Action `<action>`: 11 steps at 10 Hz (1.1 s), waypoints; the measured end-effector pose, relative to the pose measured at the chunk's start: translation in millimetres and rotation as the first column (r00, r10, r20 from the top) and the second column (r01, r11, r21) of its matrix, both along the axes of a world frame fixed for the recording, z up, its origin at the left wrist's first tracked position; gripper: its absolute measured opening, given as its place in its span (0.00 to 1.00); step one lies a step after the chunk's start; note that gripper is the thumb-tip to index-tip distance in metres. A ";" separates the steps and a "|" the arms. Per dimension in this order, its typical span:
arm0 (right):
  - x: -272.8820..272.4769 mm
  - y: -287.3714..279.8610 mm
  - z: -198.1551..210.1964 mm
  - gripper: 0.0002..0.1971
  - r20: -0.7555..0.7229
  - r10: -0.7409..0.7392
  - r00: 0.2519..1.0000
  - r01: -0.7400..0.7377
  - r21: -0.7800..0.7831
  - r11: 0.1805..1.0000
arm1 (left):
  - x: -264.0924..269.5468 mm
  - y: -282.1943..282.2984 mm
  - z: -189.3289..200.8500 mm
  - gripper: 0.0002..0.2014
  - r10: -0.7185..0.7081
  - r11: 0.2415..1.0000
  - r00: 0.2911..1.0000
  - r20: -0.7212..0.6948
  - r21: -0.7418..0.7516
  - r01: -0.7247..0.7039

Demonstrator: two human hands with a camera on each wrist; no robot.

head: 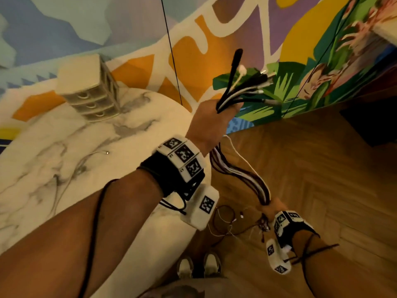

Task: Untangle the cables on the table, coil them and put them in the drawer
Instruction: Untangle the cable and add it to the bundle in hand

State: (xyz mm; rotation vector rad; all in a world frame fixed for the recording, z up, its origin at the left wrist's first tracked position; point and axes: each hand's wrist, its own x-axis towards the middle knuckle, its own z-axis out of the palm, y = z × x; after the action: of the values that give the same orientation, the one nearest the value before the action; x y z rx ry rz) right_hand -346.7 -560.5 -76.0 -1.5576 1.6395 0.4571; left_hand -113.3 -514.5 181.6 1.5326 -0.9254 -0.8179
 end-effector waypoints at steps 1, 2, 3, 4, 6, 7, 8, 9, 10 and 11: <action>13.7 -6.3 39.9 0.21 0.087 0.223 0.971 -0.219 -0.054 0.974 | -22.3 -2.5 -23.7 0.22 -0.048 0.997 0.976 -0.214 0.041 0.058; 37.6 -11.8 108.2 0.24 0.663 0.133 0.737 -0.127 -0.058 0.990 | -38.3 2.8 -46.2 0.22 -0.103 0.985 0.966 -0.236 0.114 0.133; 59.5 -2.5 171.8 0.14 0.934 -0.201 0.296 -0.088 0.237 0.968 | -48.2 10.0 -62.5 0.15 -0.094 0.975 0.991 -0.091 0.192 0.110; 75.7 11.0 206.1 0.16 0.934 -0.086 0.346 -0.053 0.111 0.992 | -50.5 19.8 -69.2 0.03 -0.130 0.981 0.991 -0.043 0.141 0.135; 102.5 26.0 219.6 0.15 0.869 0.010 0.494 -0.053 0.019 0.998 | -71.6 19.8 -74.5 0.18 -0.434 0.688 0.816 0.382 0.726 0.025; 109.4 32.6 217.9 0.21 0.884 -0.080 0.460 0.044 0.066 0.997 | -79.3 15.9 -74.9 0.14 -0.700 0.474 0.540 0.468 0.869 -0.138; 118.1 38.1 213.8 0.25 0.892 -0.206 0.403 0.176 0.145 0.974 | -57.0 52.1 -43.8 0.13 -0.216 0.893 0.966 0.141 0.428 0.137; 124.3 40.2 209.4 0.26 0.900 -0.249 0.358 0.230 0.174 0.958 | -32.6 62.5 -41.5 0.20 -0.297 0.921 0.940 0.170 0.312 0.234; 121.6 39.3 207.4 0.25 0.919 -0.256 0.299 0.246 0.185 0.951 | -20.1 66.2 -35.8 0.14 -0.474 0.867 0.794 0.381 0.360 0.345; 119.0 42.2 209.8 0.18 0.920 -0.233 0.315 0.308 0.133 0.942 | 4.7 67.2 -16.2 0.17 -0.090 0.995 0.768 0.634 0.088 0.043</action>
State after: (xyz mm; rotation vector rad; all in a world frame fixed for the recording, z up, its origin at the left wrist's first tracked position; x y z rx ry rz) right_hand -227.7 -518.3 133.8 -1.1281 0.9081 -0.6425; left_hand -108.7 -447.3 165.4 1.8920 -1.4647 -0.3586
